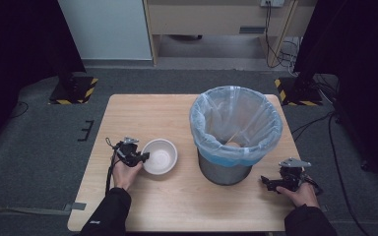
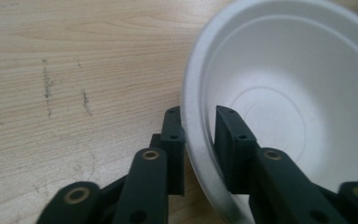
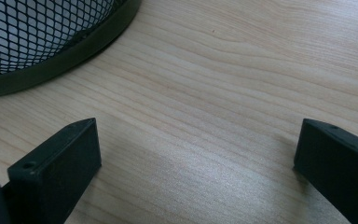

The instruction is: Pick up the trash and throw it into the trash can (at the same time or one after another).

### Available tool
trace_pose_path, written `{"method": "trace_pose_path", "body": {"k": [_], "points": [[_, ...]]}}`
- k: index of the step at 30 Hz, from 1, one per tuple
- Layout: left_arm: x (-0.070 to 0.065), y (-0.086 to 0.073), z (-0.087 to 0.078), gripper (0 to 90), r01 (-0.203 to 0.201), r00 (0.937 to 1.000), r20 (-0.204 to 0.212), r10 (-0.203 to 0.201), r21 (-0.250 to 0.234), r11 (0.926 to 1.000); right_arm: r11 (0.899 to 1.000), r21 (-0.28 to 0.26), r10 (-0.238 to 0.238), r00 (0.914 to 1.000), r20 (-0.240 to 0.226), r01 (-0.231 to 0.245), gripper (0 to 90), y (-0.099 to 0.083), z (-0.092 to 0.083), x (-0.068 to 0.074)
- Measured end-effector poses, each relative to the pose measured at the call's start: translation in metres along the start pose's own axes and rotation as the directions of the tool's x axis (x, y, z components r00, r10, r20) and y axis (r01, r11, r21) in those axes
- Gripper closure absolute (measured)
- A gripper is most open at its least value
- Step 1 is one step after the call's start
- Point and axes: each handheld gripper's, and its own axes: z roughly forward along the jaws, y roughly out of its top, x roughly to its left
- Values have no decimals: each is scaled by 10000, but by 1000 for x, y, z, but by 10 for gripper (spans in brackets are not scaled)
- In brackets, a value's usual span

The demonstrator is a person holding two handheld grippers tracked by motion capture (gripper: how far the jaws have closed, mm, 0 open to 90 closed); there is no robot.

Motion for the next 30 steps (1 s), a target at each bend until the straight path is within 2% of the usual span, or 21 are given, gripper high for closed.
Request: {"method": "trace_pose_path", "body": {"k": [3, 6, 11, 16, 19, 30], "points": [[-2, 3, -6, 798, 57, 9998, 192, -52, -279, 9996, 10000, -2, 0, 10000, 1, 0, 8, 0, 0, 0], [-4, 6, -15, 825, 425, 9975, 595, -383, -707, 9966, 10000, 3, 18, 10000, -1, -18, 8, 0, 0, 0], [-5, 10, -31, 833, 496, 9964, 740, -407, -1239, 9910, 10000, -1, -3, 10000, 0, 3, 8, 0, 0, 0], [-6, 15, -48, 833, 538, 9953, 891, -380, -1832, 9816, 10000, 0, 0, 10000, 1, 0, 8, 0, 0, 0], [-6, 17, -58, 832, 548, 9946, 978, -339, -2200, 9740, 10000, 0, -3, 10000, 1, 3, 8, 0, 0, 0], [-4, 27, -93, 832, 741, 9935, 1073, -371, -3645, 9283, 10000, 0, -2, 10000, -1, 2, 8, 0, 0, 0]]}}
